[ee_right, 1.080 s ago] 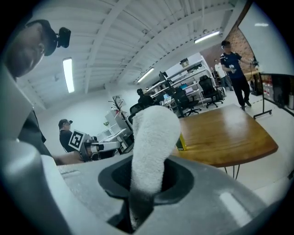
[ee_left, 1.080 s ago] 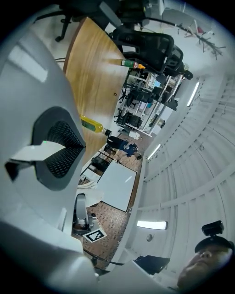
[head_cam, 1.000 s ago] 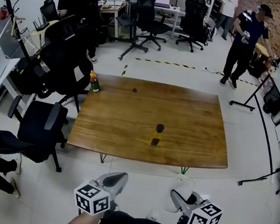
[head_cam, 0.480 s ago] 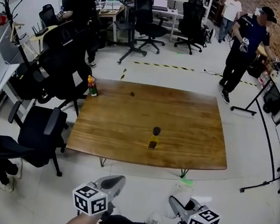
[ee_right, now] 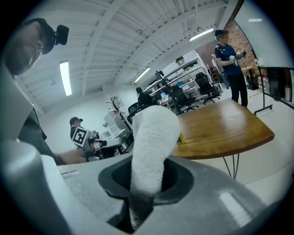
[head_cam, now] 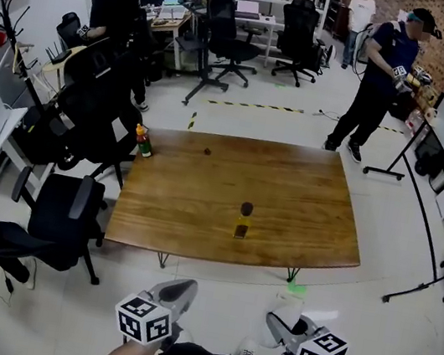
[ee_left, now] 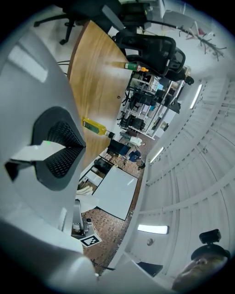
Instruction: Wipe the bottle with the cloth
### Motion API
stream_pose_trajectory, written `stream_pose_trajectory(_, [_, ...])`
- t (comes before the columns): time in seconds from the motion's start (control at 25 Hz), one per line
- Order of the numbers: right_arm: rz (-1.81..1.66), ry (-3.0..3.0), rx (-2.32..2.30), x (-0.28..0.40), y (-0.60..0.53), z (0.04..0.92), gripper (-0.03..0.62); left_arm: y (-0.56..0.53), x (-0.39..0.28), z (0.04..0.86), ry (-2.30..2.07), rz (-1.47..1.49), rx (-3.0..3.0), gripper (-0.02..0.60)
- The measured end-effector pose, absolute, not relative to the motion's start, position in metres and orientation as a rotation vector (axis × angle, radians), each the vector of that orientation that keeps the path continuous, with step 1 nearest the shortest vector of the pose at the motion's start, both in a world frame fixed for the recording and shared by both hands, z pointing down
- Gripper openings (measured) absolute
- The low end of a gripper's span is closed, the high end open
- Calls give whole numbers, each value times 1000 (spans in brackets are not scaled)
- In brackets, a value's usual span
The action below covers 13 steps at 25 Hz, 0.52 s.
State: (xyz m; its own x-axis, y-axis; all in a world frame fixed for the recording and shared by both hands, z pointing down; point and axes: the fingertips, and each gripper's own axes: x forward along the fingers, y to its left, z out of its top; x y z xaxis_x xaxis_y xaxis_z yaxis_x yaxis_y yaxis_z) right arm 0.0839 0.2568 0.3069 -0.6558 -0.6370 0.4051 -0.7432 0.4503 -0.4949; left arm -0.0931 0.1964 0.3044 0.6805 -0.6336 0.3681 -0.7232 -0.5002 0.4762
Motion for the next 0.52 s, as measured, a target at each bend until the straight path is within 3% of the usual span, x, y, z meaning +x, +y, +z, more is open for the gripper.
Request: stream_pose_trajectory(0.52, [978, -2537, 1223, 89, 257, 306, 69, 201, -87, 303, -1042, 195, 2291, 17])
